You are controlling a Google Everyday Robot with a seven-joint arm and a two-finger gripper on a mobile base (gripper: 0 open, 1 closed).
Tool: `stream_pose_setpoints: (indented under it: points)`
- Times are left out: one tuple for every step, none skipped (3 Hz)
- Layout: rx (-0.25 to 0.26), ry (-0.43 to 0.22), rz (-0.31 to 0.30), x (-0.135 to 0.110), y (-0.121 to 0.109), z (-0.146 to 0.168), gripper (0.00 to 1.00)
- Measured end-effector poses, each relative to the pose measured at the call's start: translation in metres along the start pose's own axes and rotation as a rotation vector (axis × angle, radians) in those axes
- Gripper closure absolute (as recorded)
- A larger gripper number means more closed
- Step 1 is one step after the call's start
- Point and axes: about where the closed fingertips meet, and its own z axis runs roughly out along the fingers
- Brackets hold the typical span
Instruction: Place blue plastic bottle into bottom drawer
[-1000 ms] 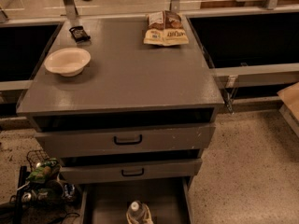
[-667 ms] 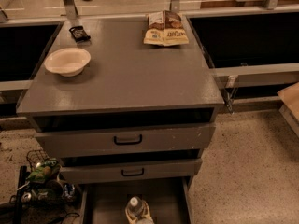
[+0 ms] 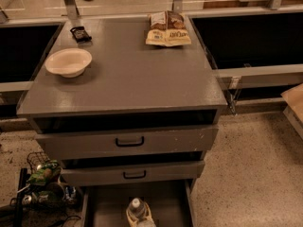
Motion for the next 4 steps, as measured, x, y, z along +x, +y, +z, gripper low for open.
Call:
stream_pose_setpoints:
  points:
    - [0.000,0.000,0.000,0.0000,0.0000,0.0000,1.00]
    - [0.000,0.000,0.000,0.0000,0.0000,0.0000,1.00]
    - [0.000,0.000,0.000,0.0000,0.0000,0.0000,1.00]
    - [0.000,0.000,0.000,0.0000,0.0000,0.0000,1.00]
